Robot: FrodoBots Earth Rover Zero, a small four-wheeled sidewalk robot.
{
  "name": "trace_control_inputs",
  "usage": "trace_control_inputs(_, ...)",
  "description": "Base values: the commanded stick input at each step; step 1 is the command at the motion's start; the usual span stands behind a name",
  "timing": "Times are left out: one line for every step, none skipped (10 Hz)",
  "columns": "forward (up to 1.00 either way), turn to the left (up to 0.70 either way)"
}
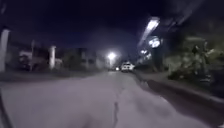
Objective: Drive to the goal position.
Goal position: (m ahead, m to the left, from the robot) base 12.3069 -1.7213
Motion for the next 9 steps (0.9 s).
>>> trace_control_inputs(0.7, 0.0)
trace_control_inputs(0.7, 0.0)
trace_control_inputs(0.7, 0.0)
trace_control_inputs(0.7, 0.0)
trace_control_inputs(0.7, 0.0)
trace_control_inputs(0.7, 0.0)
trace_control_inputs(0.7, 0.0)
trace_control_inputs(0.7, 0.0)
trace_control_inputs(0.7, 0.0)
